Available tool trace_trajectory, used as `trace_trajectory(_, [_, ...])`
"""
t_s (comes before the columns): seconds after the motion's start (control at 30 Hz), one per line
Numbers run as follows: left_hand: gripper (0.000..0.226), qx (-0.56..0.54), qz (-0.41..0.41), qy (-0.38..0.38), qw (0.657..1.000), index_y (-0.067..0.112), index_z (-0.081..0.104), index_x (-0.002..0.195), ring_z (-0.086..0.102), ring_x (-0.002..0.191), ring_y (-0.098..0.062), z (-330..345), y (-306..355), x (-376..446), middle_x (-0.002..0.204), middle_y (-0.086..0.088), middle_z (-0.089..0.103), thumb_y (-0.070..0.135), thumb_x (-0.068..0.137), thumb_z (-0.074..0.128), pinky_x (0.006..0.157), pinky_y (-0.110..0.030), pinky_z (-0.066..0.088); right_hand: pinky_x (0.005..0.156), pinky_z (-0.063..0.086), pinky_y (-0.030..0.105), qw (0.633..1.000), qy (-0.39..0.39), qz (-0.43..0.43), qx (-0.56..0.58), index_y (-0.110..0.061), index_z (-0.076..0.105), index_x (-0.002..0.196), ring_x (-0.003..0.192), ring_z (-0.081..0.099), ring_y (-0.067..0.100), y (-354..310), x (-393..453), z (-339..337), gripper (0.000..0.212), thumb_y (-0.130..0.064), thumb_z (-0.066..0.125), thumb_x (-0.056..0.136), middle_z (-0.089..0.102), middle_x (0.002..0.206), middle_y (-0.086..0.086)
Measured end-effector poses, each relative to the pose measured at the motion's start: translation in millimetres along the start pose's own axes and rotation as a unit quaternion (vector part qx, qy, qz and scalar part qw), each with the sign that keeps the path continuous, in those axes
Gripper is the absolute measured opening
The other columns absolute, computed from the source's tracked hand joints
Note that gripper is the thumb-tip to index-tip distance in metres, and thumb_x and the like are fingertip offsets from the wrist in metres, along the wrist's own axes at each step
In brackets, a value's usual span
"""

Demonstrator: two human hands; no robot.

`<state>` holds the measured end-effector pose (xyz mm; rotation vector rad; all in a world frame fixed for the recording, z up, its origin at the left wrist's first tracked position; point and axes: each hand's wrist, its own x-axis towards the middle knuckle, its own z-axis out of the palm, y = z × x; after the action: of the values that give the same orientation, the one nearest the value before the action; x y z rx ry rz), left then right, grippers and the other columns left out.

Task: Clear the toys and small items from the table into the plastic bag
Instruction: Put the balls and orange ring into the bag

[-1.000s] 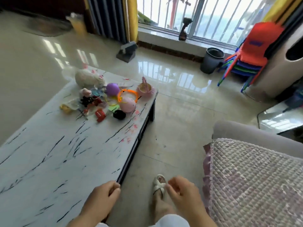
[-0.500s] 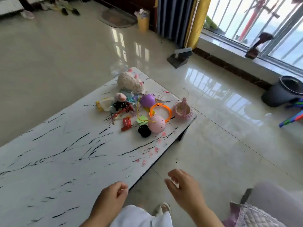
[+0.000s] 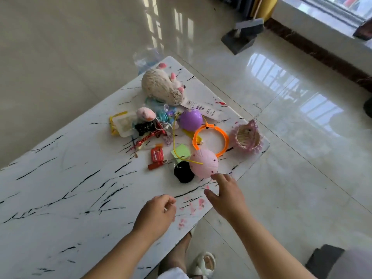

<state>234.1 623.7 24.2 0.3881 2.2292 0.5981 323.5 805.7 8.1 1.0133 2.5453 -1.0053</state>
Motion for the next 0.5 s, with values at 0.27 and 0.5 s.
trace_trajectory(0.27, [0.022, 0.009, 0.016, 0.010, 1.000, 0.023, 0.063, 0.110, 0.057, 0.091, -0.010, -8, 25, 129, 0.107, 0.005, 0.057, 0.026, 0.090, 0.054, 0.083, -0.025, 0.047, 0.111, 0.021, 0.045, 0.996, -0.025, 0.022, -0.083, -0.037, 0.024, 0.140, 0.140, 0.011, 0.030, -5, 123, 43, 0.080, -0.052, 0.065, 0.073, 0.016, 0.152, 0.005])
trace_trajectory(0.5, [0.043, 0.034, 0.063, 0.085, 0.994, 0.016, 0.054, 0.124, 0.048, 0.116, -0.023, -15, 63, 230, 0.126, -0.006, 0.049, 0.023, 0.083, 0.063, 0.098, -0.029, 0.036, 0.085, 0.044, 0.034, 0.998, 0.017, 0.027, -0.049, -0.032, 0.039, 0.127, 0.113, 0.035, 0.026, 20, 148, 60, 0.068, -0.048, 0.065, 0.067, 0.040, 0.120, -0.001])
